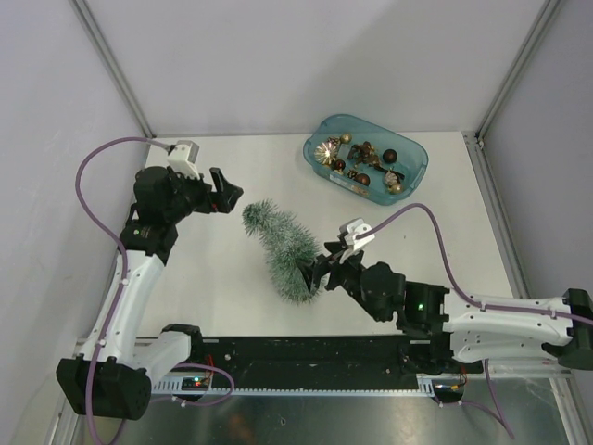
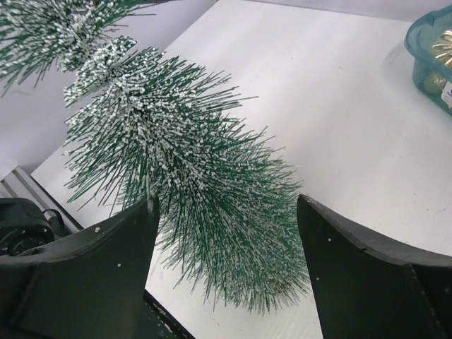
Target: Decorate the small christmas tree
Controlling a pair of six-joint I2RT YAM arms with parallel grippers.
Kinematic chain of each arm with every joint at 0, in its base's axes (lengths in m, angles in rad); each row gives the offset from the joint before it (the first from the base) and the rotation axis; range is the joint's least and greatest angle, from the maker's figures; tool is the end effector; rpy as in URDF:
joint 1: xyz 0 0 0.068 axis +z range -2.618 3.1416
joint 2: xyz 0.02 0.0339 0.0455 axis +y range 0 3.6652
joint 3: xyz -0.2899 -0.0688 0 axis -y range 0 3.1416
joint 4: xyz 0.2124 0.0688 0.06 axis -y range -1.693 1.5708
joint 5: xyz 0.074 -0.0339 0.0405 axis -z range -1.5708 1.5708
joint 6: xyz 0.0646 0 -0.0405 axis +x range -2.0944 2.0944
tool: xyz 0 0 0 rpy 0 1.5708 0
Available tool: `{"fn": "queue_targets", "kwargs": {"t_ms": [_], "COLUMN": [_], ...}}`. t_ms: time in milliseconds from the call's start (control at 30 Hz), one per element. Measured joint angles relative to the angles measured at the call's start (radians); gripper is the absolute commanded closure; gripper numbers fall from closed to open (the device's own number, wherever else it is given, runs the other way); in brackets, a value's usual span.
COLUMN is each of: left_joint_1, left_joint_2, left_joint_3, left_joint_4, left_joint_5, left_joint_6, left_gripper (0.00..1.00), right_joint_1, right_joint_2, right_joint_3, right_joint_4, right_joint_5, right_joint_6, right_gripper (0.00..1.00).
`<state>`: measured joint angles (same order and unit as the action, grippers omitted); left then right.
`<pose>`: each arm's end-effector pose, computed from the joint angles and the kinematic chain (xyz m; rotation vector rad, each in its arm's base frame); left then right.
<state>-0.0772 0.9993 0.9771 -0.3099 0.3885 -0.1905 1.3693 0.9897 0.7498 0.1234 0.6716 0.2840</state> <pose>0.2009 -0.0401 0.3690 0.1582 1.9083 -0.5501 0.0804 0.1930 0.3492 -0.4085 1.6583 0.6821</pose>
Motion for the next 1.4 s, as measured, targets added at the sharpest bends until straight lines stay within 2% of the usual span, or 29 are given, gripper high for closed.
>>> {"fn": "queue_targets", "kwargs": {"t_ms": [267,367,467,567,667,800,900,1000,1400], "left_joint_1": [0.000,0.000,0.000,0.000,0.000,0.000,0.000,0.000,0.001], "left_joint_2": [0.026,0.042,0.056,0.076,0.098,0.121,0.132,0.140,0.206], "left_joint_3": [-0.003,-0.003,-0.003,-0.003,-0.003,-0.003,-0.003,-0.003,-0.003], "left_joint_4": [0.000,0.000,0.000,-0.001,-0.002,-0.003,-0.004,-0.005,-0.007], "left_joint_5": [0.008,0.007,0.006,0.006,0.005,0.006,0.007,0.008,0.010], "left_joint_6": [0.000,0.000,0.000,0.000,0.000,0.008,0.017,0.029,0.069], "left_gripper": [0.00,0.00,0.00,0.00,0.00,0.00,0.01,0.00,0.00], "right_joint_1": [-0.001,-0.032,-0.162,-0.470,-0.787,-0.977,-1.034,-1.075,-1.127], "right_joint_2": [-0.062,-0.140,-0.194,-0.175,-0.051,0.243,0.432,0.551,0.704], "right_joint_3": [0.000,0.000,0.002,0.011,0.036,0.130,0.195,0.212,0.254], "right_joint_4": [-0.031,-0.045,-0.049,-0.061,-0.058,-0.072,-0.087,-0.085,0.032], "right_joint_5": [-0.017,-0.021,-0.063,-0.198,-0.345,-0.477,-0.543,-0.603,-0.732], "right_joint_6": [-0.014,-0.039,-0.036,0.017,0.089,0.147,0.180,0.218,0.343], "right_gripper": [0.13,0.10,0.09,0.08,0.08,0.08,0.08,0.08,0.12]}}
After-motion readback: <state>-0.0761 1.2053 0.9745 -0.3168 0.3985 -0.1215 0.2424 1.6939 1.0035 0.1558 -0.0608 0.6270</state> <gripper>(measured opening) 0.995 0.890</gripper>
